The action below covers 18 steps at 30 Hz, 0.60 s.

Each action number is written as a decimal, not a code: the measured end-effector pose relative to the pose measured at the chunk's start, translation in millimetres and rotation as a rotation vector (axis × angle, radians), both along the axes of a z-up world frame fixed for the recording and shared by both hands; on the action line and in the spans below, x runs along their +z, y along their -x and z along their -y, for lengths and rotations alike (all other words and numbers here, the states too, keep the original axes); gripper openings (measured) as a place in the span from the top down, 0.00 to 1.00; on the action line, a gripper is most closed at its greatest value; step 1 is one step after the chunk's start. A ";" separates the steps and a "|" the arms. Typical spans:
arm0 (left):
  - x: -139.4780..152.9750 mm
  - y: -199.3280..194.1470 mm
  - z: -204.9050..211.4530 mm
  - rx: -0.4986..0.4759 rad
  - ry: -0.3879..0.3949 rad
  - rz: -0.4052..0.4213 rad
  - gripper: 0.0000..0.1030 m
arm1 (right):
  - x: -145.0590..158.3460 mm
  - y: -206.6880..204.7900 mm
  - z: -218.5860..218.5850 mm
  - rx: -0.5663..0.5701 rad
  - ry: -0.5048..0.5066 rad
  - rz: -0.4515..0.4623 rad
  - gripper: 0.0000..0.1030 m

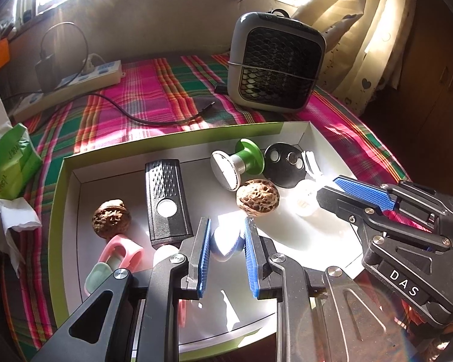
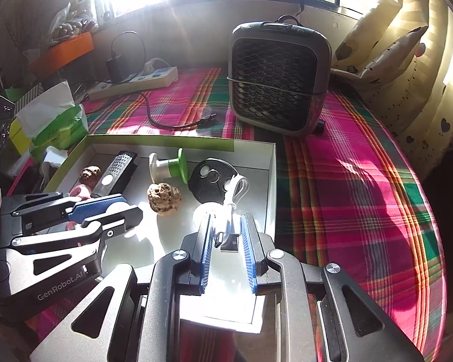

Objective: Organize objects
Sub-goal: 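Lower and open the left gripper in the box while the right gripper releases the cable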

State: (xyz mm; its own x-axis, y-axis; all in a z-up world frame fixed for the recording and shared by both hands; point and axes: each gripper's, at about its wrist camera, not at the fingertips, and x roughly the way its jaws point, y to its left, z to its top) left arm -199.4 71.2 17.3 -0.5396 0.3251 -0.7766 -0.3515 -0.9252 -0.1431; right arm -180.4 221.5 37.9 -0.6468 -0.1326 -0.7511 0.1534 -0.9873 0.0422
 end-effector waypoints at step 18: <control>0.1 0.3 -2.2 -0.002 0.013 0.007 0.80 | 2.9 -1.0 2.1 -0.001 0.009 -0.010 0.80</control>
